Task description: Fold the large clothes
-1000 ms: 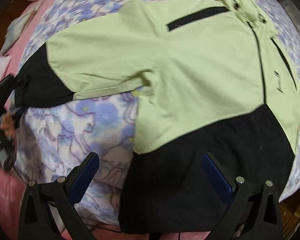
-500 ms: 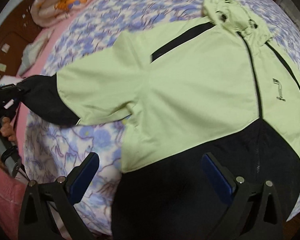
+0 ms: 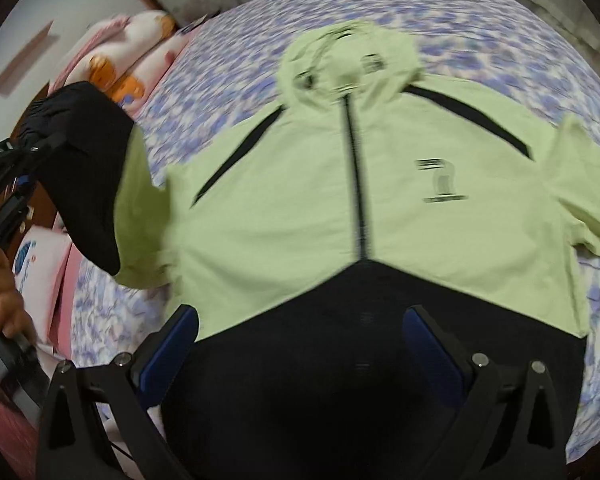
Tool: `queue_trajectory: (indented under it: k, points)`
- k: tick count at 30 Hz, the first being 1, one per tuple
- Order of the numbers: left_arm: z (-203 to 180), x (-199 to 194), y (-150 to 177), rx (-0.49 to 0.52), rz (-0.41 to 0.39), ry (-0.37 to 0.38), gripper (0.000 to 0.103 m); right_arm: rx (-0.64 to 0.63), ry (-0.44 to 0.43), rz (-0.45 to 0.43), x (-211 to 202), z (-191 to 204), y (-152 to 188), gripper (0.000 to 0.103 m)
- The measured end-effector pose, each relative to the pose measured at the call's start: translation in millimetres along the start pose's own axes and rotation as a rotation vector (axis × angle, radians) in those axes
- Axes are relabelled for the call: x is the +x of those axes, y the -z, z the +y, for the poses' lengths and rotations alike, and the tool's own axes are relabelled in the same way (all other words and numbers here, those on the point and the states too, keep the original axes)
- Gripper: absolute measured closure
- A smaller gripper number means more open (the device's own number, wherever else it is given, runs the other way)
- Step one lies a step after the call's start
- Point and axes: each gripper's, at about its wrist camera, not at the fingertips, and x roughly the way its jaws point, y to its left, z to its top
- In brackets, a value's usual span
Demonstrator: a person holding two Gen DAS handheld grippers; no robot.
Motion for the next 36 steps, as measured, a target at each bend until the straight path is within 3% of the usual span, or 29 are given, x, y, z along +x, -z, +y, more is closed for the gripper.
queue_trajectory:
  k: [4,7,10,11,12,14,15,19,21,26,30,32,34,36]
  points:
    - [-47,35,58,0.083,0.135,0.010,0.098,0.074,0.033,-0.014,-1,-52,8,0.001]
    - [-71,79,99,0.139,0.339,0.003,0.092,0.143,0.042,0.000,4,-81,16,0.001]
    - [-66,126,131,0.182,0.564,-0.032,0.078,0.196,0.063,0.056,16,-107,26,0.001]
    - [-67,131,138,0.190,0.604,-0.032,0.069,0.202,0.070,0.076,20,-113,29,0.001]
    - [-67,134,143,0.197,0.623,-0.030,0.053,0.205,0.076,0.087,24,-117,31,0.001]
    - [-74,129,150,0.221,0.629,-0.020,0.027,0.207,0.083,0.105,30,-125,36,0.001]
    - [-76,122,152,0.241,0.604,-0.023,0.022,0.208,0.078,0.111,33,-126,37,0.001]
    - [-62,100,143,0.283,0.549,-0.102,0.018,0.232,0.012,0.135,47,-129,36,0.003]
    - [-45,89,126,0.276,0.540,-0.142,0.017,0.247,-0.034,0.147,55,-126,33,0.009]
    - [21,60,117,0.220,0.526,-0.240,0.017,0.262,-0.079,0.144,75,-110,25,0.010]
    - [78,48,122,0.160,0.552,-0.306,0.017,0.367,-0.183,0.155,96,-101,20,0.028]
    - [110,46,127,0.132,0.575,-0.371,0.017,0.450,-0.224,0.162,109,-98,19,0.029]
    - [136,47,129,0.095,0.586,-0.401,0.017,0.503,-0.217,0.151,117,-93,14,0.030]
    - [155,51,129,0.064,0.595,-0.403,0.017,0.509,-0.194,0.122,121,-84,6,0.039]
